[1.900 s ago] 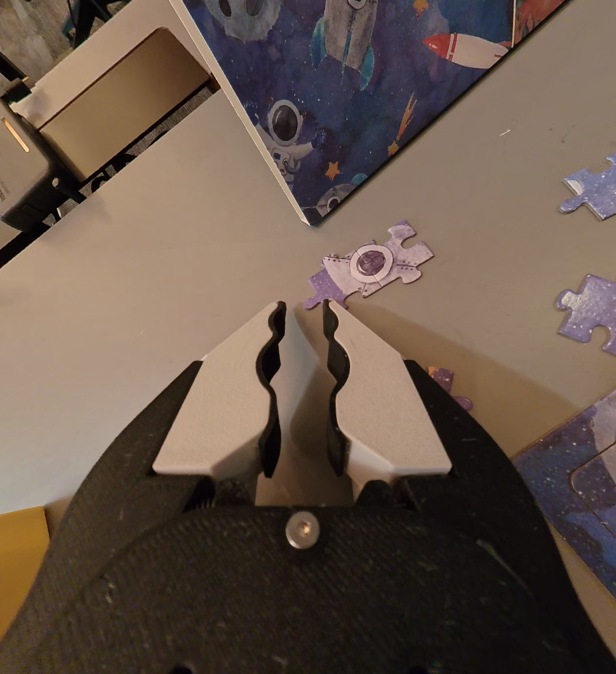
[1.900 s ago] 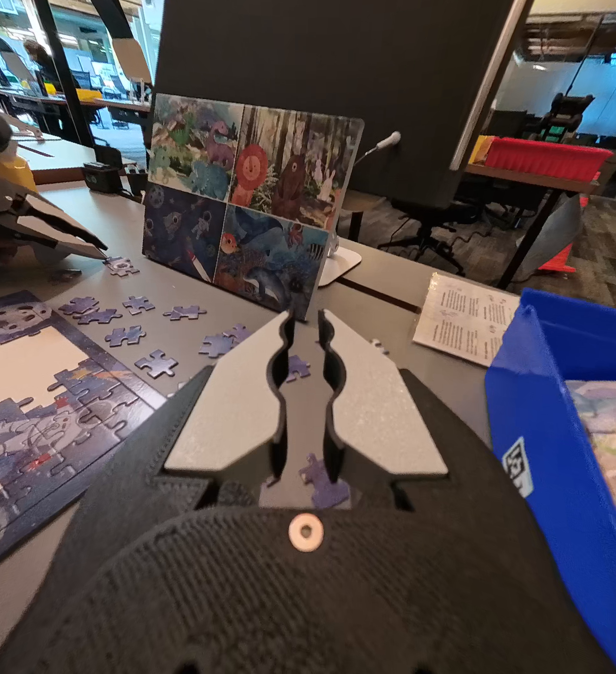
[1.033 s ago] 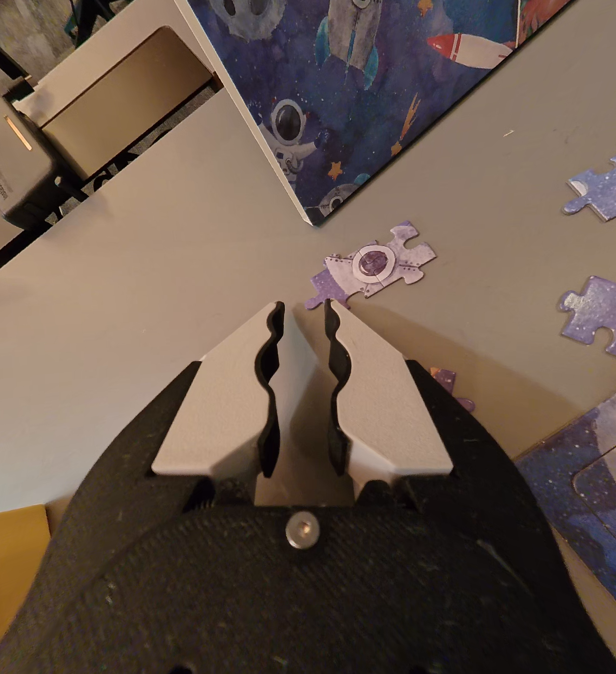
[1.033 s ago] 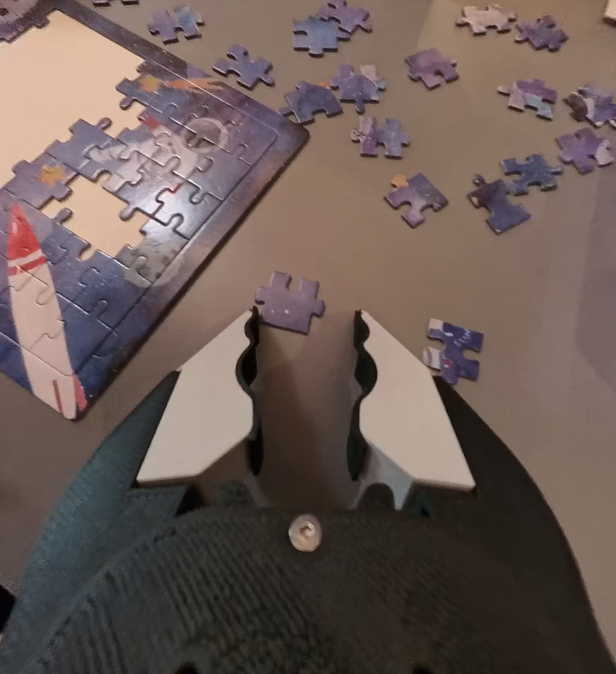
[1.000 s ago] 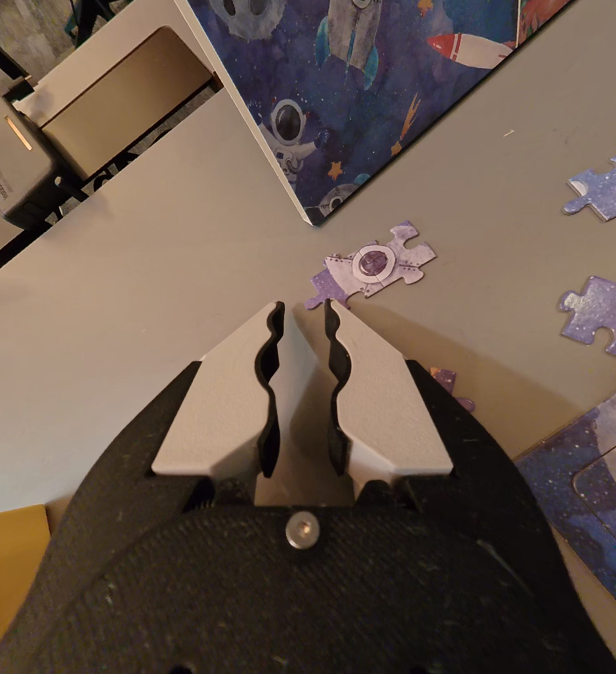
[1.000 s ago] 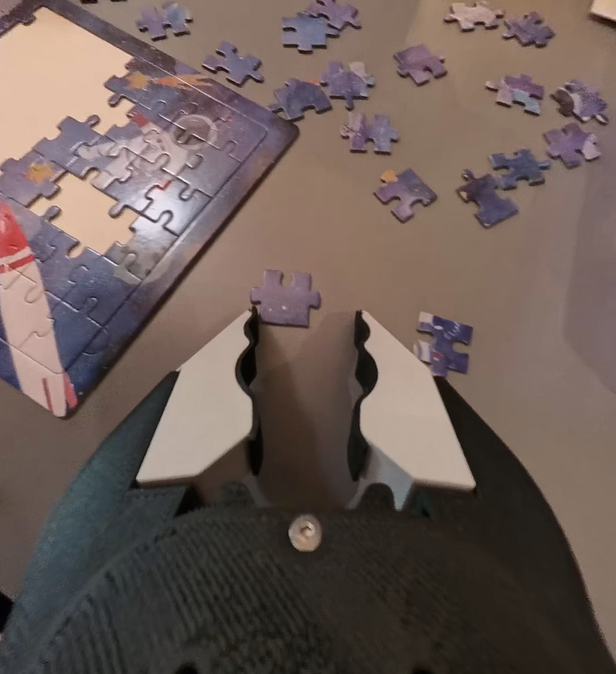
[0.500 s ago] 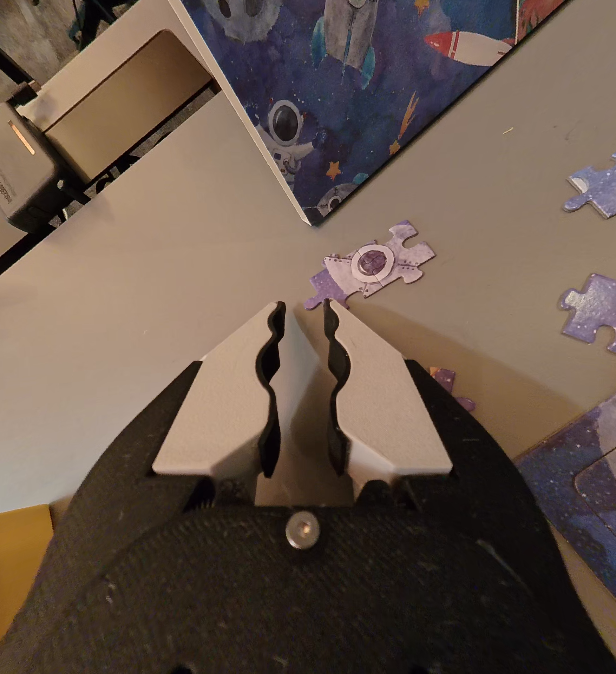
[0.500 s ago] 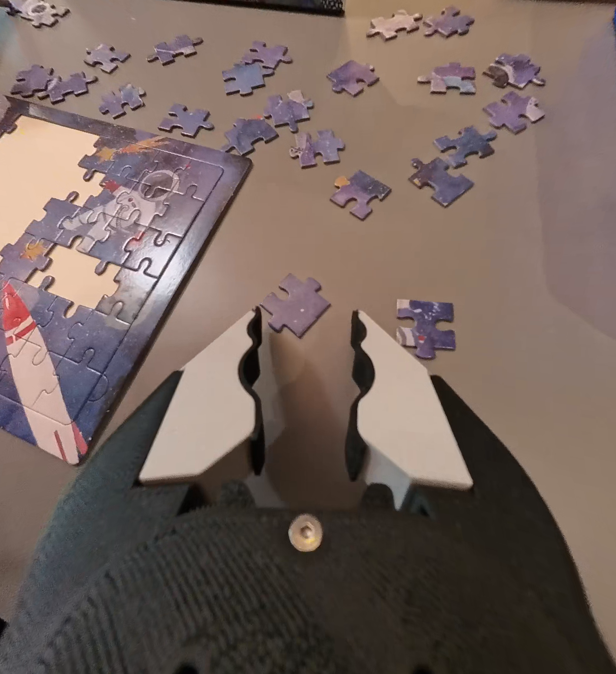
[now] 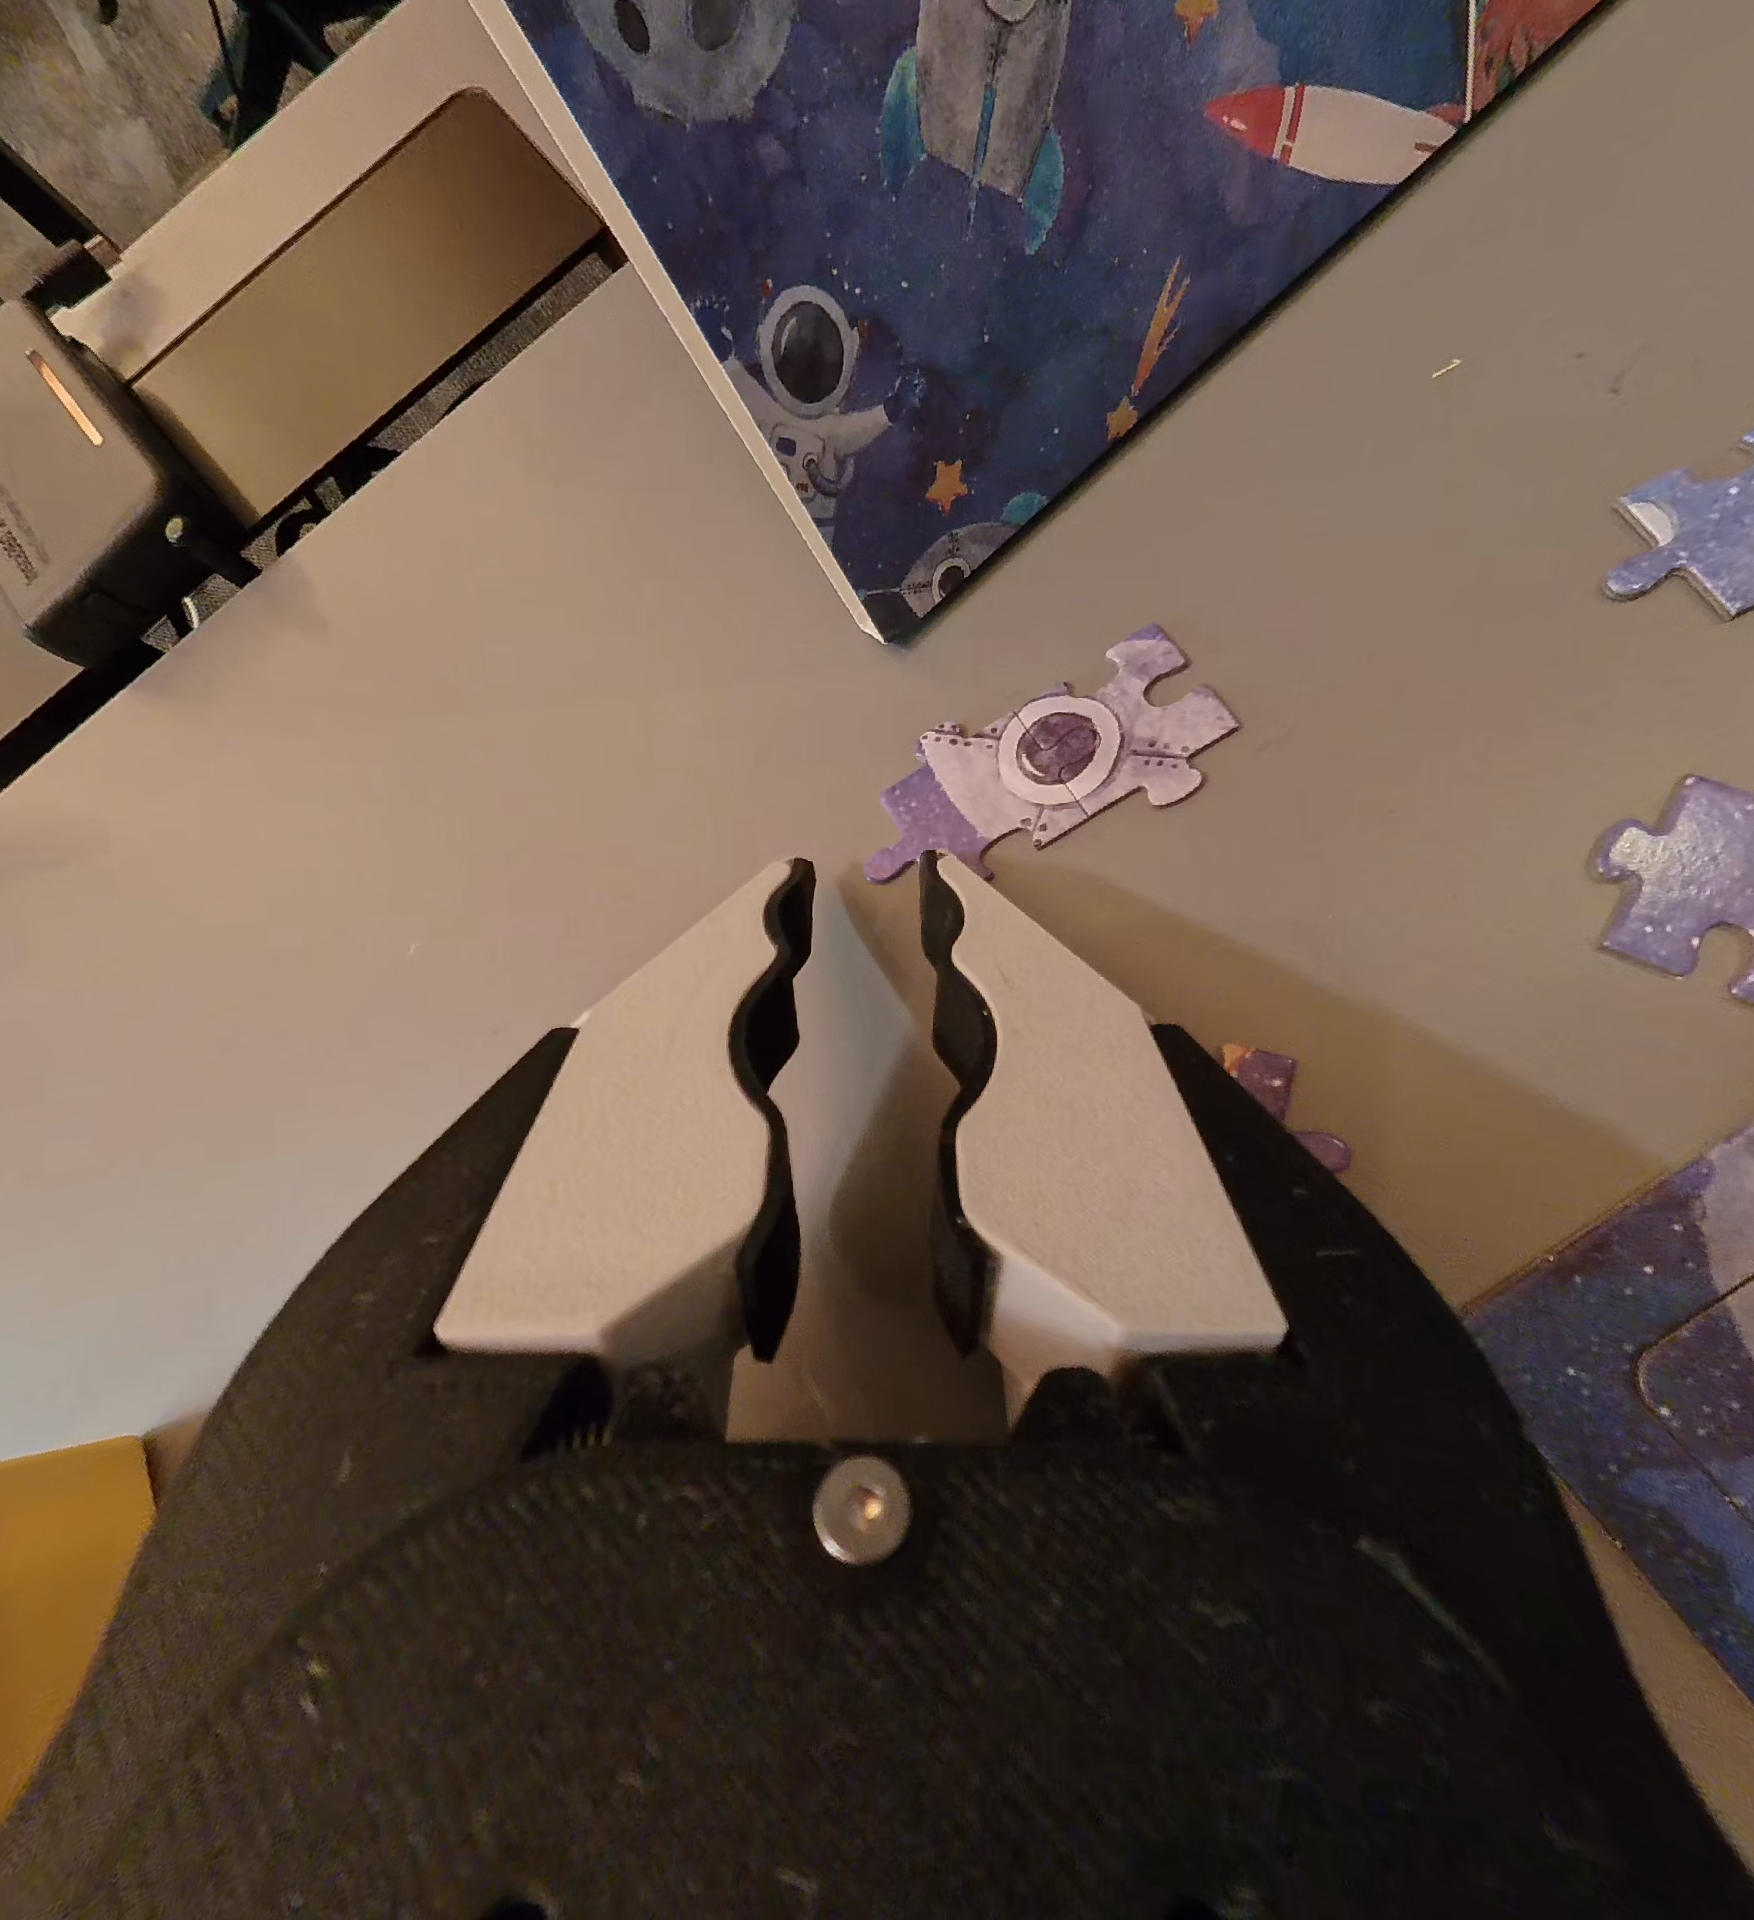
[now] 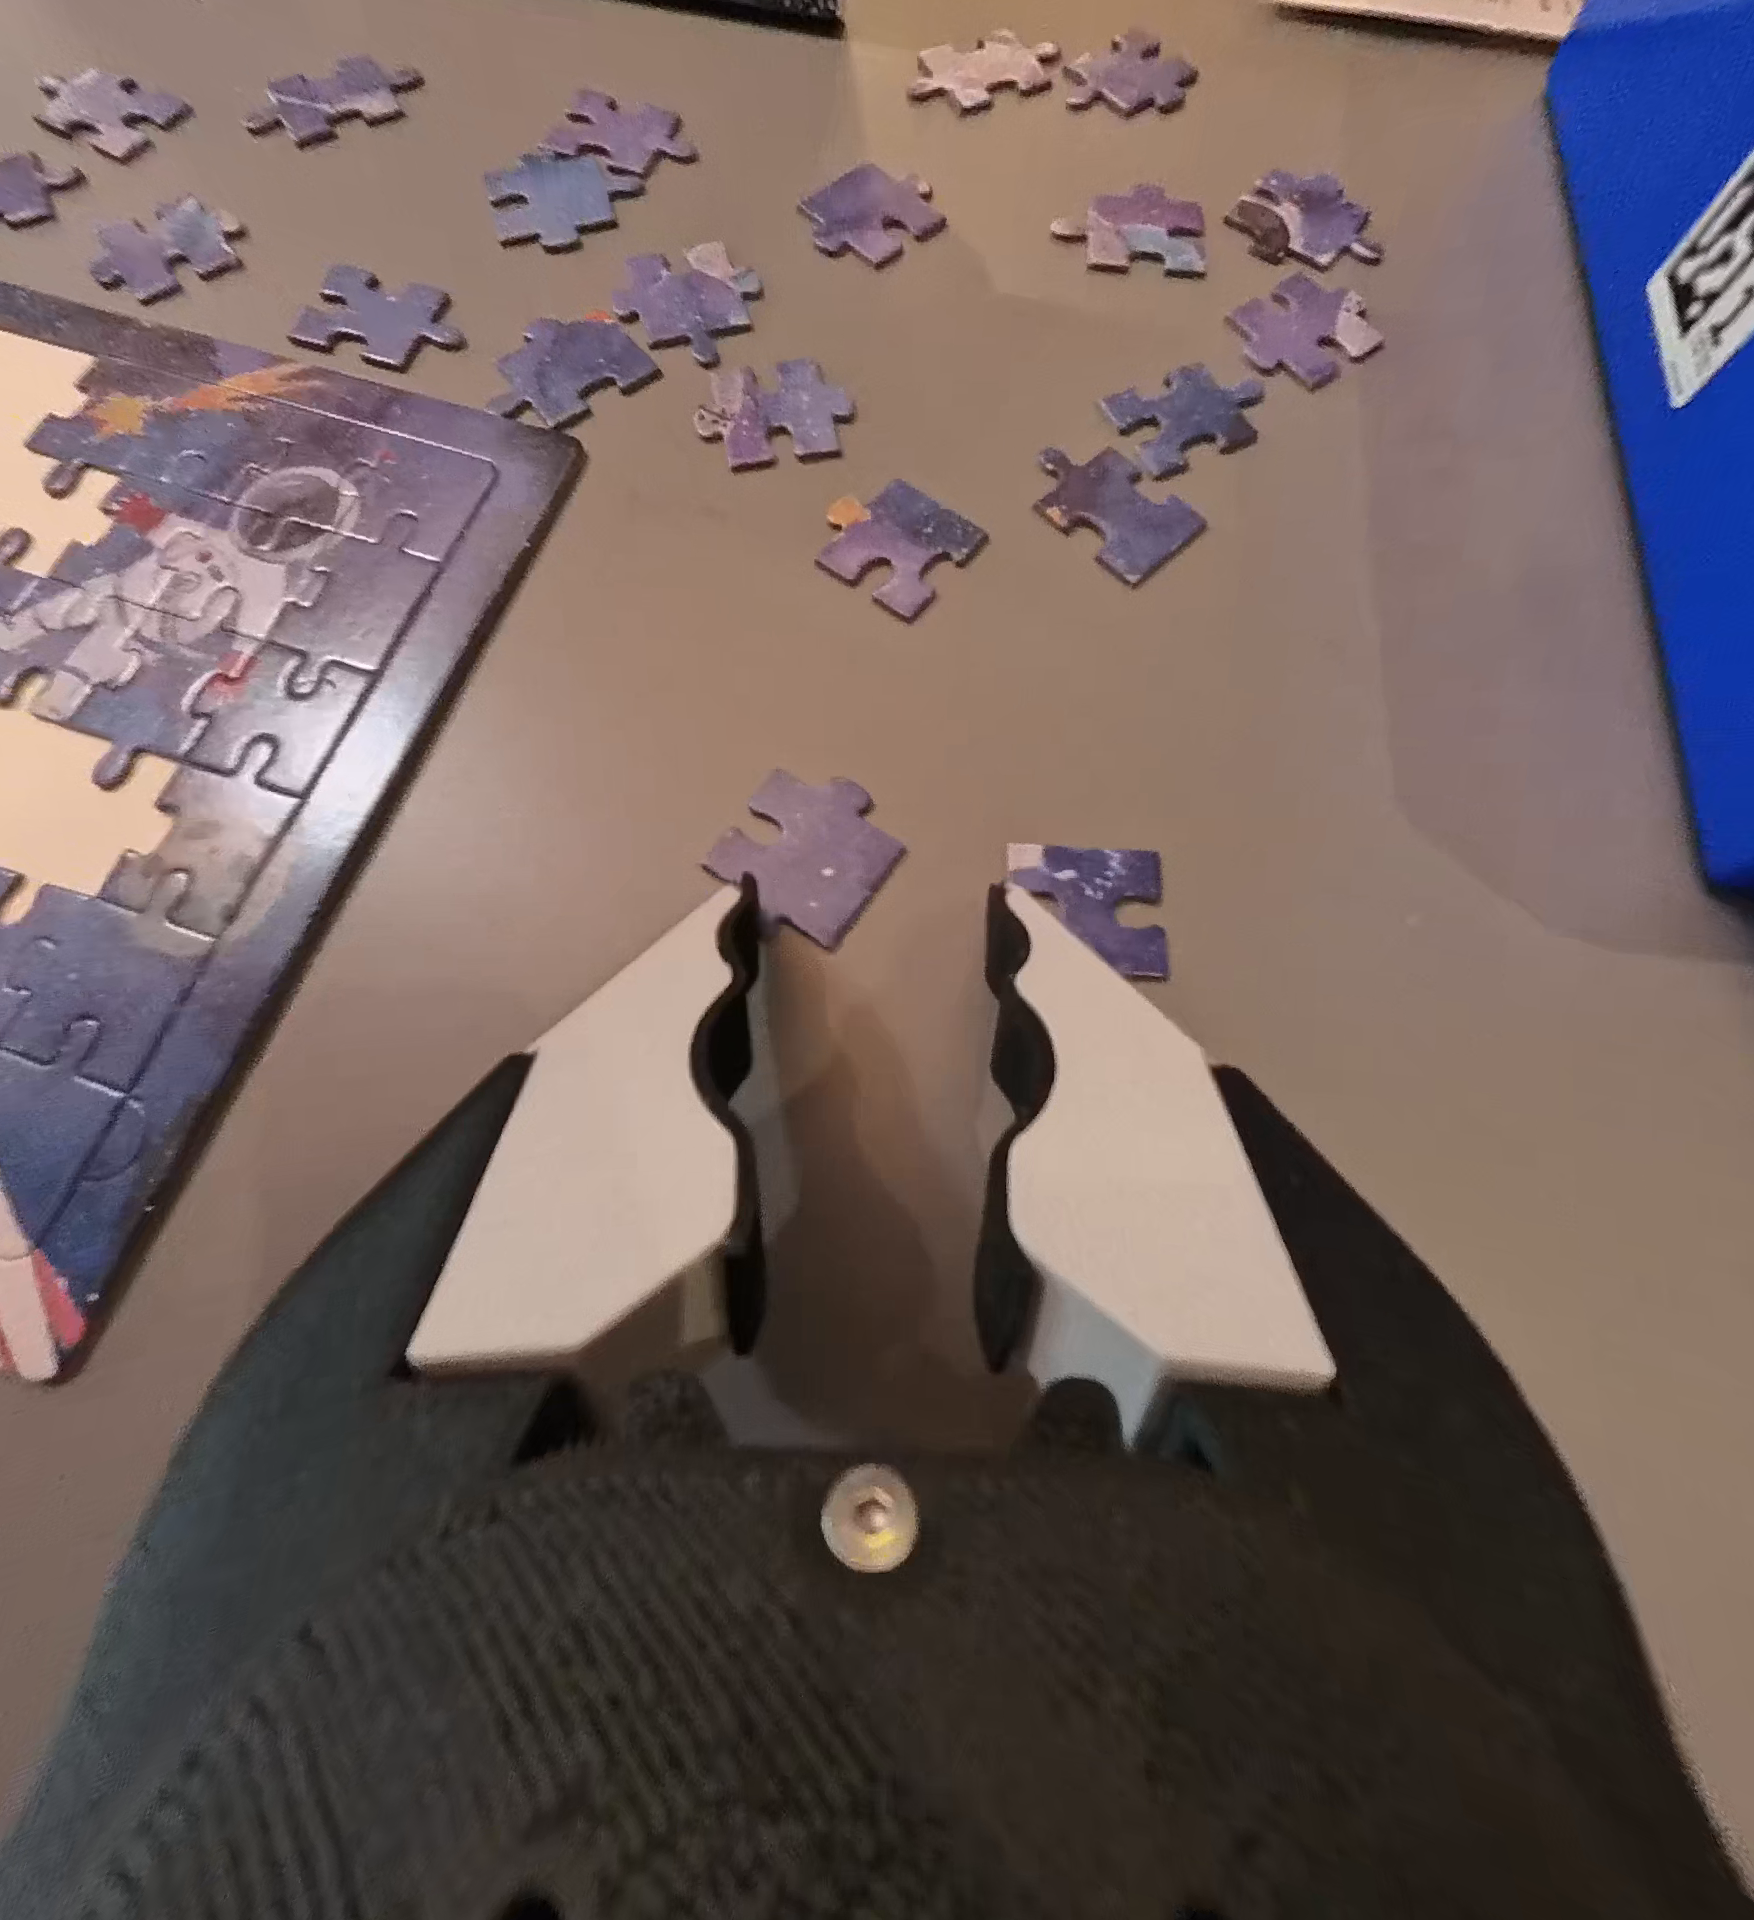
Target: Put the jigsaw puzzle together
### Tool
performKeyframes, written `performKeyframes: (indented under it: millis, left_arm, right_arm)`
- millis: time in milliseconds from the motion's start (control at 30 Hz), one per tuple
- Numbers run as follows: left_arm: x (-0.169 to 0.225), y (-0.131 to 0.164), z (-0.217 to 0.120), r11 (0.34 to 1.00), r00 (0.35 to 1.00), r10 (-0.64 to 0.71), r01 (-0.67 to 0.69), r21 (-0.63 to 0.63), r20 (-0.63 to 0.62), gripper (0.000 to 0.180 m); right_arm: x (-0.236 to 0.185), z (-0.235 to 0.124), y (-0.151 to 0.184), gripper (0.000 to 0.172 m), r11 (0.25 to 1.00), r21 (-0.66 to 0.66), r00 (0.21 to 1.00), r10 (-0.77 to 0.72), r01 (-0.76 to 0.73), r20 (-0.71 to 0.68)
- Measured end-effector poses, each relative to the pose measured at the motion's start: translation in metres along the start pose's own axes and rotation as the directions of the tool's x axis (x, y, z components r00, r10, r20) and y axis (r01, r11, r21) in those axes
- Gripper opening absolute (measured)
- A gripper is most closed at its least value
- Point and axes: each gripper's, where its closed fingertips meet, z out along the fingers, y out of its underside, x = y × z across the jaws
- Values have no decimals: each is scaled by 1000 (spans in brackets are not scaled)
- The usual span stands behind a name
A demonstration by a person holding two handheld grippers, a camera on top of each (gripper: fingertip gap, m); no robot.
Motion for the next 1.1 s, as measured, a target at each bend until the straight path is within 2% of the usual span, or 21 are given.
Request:
performKeyframes:
  millis: [233, 733, 967, 1100]
  left_arm:
    - [0, 0, 0, 1000, 1000, 1, -1, 0, 0, 21]
    - [1, 0, 0, 1000, 1000, 13, -13, 0, 5, 20]
    - [1, 0, 0, 1000, 1000, 16, -16, 1, 8, 20]
    - [1, 0, 0, 1000, 1000, 19, -19, 1, 10, 20]
  right_arm:
    - [-9, 6, 3, 49, 999, -37, 1000, 10, -9, 26]
    - [-27, 1, 5, 44, 999, -34, 997, 22, -19, 77]
    - [-46, 1, 6, 40, 995, -46, 989, -86, 92, 117]
    - [-41, -3, -4, 37, 993, 11, 989, -114, 113, 91]
